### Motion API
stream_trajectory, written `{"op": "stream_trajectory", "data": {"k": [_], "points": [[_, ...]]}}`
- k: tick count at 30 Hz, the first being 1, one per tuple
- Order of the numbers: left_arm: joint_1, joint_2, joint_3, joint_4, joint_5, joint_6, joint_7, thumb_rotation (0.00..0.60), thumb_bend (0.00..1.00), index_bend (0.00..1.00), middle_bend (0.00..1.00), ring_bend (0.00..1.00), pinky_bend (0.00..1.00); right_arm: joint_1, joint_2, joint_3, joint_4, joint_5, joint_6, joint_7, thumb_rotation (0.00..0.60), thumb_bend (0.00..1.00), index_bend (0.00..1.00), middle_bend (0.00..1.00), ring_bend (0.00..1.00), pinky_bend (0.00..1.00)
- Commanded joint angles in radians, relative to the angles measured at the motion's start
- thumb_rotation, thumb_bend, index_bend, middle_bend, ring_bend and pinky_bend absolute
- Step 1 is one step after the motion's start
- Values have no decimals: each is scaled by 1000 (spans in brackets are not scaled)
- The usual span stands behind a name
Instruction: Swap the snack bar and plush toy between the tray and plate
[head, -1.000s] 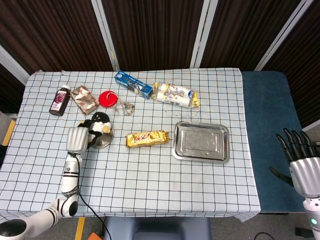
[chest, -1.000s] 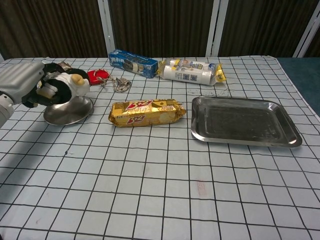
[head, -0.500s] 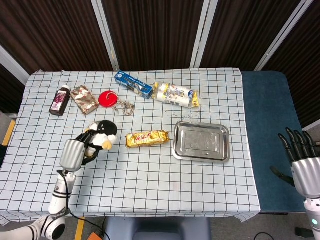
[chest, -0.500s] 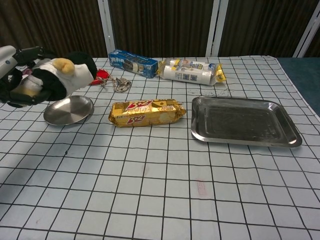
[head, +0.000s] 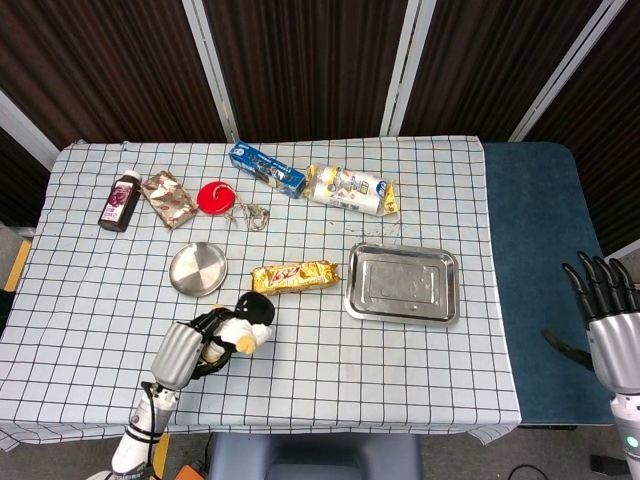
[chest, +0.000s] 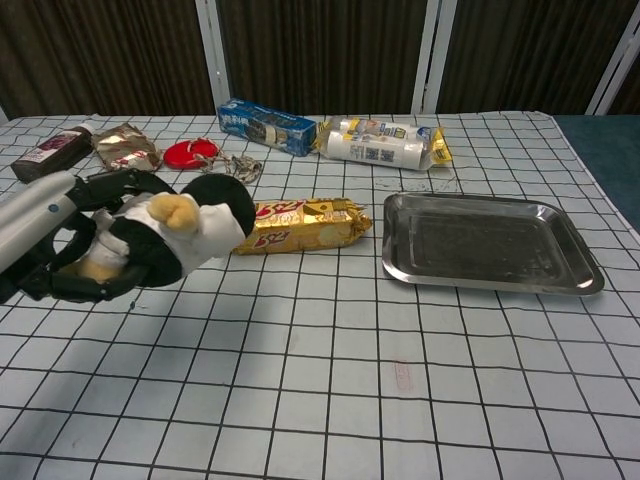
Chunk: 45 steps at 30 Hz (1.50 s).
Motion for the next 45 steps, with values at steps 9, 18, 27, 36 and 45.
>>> {"op": "stream_trajectory", "data": {"k": [9, 18, 27, 36, 45], "points": [[-52, -162, -38, 177, 36, -103, 62, 600, 562, 713, 827, 810, 886, -3, 13, -7, -11, -32, 19, 43, 600, 98, 133, 0, 0, 0], [-44, -215, -65, 232, 19, -99, 43, 600, 562, 706, 818, 804, 886, -7, 12, -5, 1, -34, 29, 51, 600, 98, 133, 0, 0, 0], [-41, -241, -71, 198, 17, -110, 90, 600, 549, 569, 654, 673, 878, -7, 6, -3, 5, -39, 33, 53, 600, 98, 133, 0, 0, 0], [-69, -140, -56, 69, -74, -308, 122, 600, 443, 0, 0, 17, 350, -10, 9, -2, 7, -36, 33, 59, 600, 98, 133, 0, 0, 0], [-101, -38, -67, 4, -101, -389, 180, 600, 414, 0, 0, 0, 273, -10, 5, -4, 16, -32, 25, 62, 600, 98, 133, 0, 0, 0]]}}
